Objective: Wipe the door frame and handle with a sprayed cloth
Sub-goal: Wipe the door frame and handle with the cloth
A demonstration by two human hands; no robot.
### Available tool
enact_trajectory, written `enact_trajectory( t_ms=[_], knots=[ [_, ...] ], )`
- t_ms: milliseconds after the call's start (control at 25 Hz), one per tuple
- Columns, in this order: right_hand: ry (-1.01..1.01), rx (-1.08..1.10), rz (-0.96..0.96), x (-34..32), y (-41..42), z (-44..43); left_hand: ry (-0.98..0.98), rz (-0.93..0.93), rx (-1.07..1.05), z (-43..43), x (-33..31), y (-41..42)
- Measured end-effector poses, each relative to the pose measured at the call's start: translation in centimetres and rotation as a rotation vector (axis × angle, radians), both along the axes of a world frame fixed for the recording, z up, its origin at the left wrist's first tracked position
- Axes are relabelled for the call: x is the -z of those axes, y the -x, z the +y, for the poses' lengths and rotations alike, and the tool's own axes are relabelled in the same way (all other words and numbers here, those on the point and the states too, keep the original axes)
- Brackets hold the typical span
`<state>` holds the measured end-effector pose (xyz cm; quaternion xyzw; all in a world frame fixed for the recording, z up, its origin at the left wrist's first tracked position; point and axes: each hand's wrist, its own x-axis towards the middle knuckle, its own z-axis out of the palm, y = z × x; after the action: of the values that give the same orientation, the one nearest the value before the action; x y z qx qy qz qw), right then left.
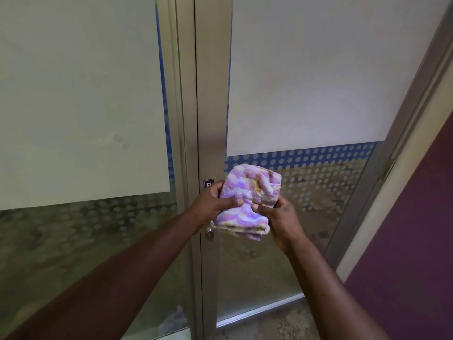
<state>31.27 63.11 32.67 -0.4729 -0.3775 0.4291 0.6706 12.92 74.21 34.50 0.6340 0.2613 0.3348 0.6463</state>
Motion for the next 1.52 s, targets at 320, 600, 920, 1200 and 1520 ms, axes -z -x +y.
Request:
enact_trajectory(
  t_ms=[320, 600, 920, 1200, 1520],
  knots=[
    [-0.01, 0.211, -0.034, 0.1, -0.3, -0.4, -0.09, -0.004, -0.088, -0.9, -0.5, -0.6],
    [-0.206, 0.312, -0.71, -0.3, -0.6, -0.8, -0.252, 0.167, 0.039, -0.6, -1.9, -0.4],
    [-0.061, -0.102, -0.533, 0.5, -0.4, -0.3, -0.202, 0.156, 0.233, 0.1, -2.8, -0.4],
    [-0.053, -0.002, -0.527, 1.6, -0.4, 0.2, -0.326, 0.255, 0.212, 0.7, -2.1, -0.1],
    [-0.076, -0.052, -0.216, 3.2, -1.5, 0.4, -0.309, 0.306, 0.121, 1.7, -1.1, -0.2]
  ],
)
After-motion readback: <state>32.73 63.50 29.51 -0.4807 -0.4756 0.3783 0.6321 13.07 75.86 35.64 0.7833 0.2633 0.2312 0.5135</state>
